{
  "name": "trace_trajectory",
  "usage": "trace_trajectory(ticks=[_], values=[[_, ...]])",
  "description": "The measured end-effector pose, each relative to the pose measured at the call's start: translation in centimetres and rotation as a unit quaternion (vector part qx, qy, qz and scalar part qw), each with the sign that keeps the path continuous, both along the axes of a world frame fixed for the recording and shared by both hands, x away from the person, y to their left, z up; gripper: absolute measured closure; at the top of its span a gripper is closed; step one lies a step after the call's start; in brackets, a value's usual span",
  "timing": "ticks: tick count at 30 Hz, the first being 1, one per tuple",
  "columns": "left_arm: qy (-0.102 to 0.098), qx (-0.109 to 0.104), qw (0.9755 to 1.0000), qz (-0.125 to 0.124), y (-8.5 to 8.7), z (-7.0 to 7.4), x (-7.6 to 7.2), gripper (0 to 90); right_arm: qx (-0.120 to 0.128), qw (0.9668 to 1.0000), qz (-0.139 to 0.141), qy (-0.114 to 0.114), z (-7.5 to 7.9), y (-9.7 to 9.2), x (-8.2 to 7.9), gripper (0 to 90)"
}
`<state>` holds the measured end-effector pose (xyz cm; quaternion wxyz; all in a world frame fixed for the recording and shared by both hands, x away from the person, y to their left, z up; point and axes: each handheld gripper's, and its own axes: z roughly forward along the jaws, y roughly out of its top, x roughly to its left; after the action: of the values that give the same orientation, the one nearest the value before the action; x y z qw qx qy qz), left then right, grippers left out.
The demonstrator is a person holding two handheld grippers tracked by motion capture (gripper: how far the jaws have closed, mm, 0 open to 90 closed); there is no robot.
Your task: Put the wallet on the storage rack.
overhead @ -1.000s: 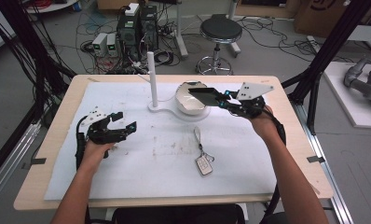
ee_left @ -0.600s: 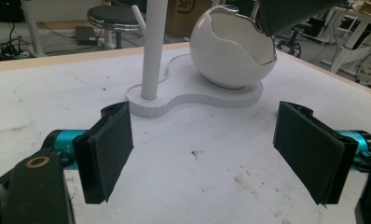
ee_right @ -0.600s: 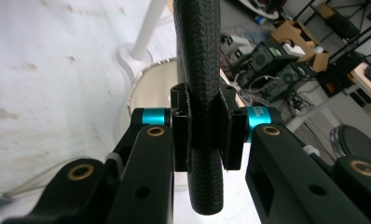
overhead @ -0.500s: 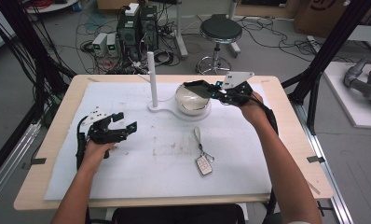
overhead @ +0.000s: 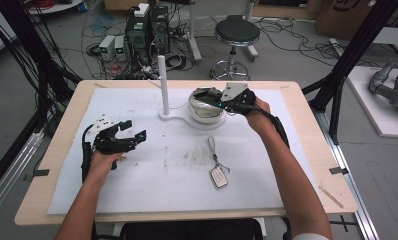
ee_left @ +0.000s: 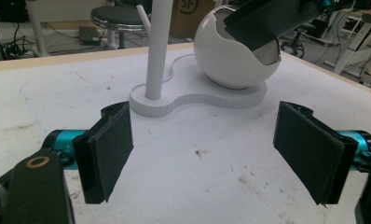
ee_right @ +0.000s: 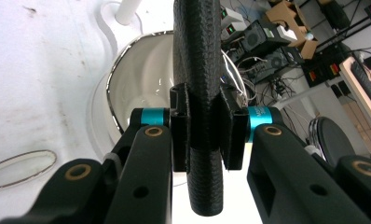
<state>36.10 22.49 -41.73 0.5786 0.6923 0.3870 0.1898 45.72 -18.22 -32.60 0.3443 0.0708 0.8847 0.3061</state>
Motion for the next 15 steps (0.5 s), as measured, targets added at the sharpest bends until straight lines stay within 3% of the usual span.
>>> trace_trajectory(ticks=[8,13,15], values=[[0.001,-0.004,1.0,0.002,0.0,0.0,0.0,19.8,-0.012,0.9998,-0.013,0.001,-1.5,1.6,1.0,75.4],[0.001,-0.004,1.0,0.003,0.1,0.0,0.0,19.8,0.002,0.9998,-0.01,0.016,-2.1,2.5,1.2,72.9],[0.001,-0.005,1.0,0.004,0.1,-0.1,0.0,19.8,0.007,0.9995,-0.009,0.028,-2.1,2.4,1.0,67.1]])
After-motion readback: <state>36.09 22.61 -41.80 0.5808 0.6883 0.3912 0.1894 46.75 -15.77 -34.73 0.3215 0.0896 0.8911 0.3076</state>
